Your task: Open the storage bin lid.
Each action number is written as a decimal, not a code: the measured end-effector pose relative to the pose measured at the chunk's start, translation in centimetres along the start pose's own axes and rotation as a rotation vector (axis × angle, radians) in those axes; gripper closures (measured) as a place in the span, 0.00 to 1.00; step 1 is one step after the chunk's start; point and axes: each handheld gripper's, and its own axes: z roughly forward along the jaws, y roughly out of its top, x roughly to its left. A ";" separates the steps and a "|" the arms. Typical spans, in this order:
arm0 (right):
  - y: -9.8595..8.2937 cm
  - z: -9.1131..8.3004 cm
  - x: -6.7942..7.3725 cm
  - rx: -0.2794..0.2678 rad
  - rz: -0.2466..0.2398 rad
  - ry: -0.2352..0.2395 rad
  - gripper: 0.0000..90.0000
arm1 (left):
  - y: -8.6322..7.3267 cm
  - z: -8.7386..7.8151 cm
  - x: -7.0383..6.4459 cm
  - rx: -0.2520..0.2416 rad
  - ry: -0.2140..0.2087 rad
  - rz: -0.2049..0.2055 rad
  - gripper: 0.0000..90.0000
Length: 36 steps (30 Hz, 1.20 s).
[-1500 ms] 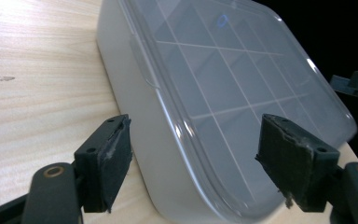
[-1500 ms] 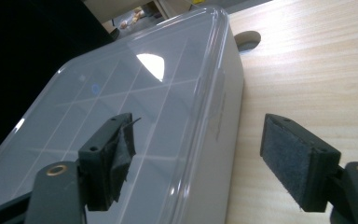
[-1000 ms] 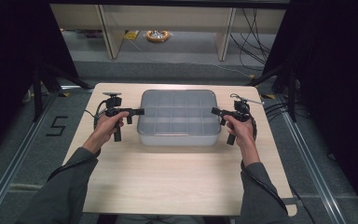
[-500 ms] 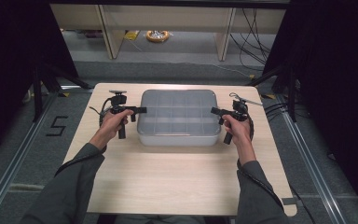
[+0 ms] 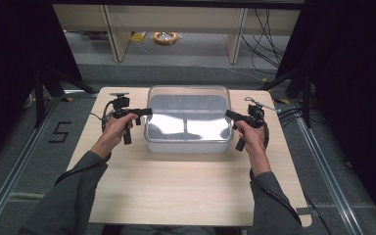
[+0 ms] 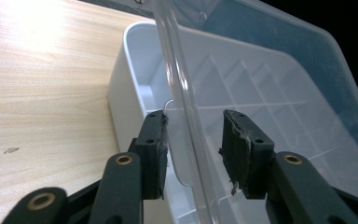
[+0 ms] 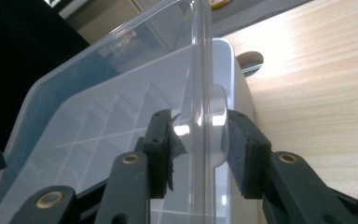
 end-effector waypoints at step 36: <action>1.3 -1.8 1.9 -0.045 -0.011 0.012 0.72 | 1.0 -2.6 -1.9 -0.054 -0.018 0.007 0.69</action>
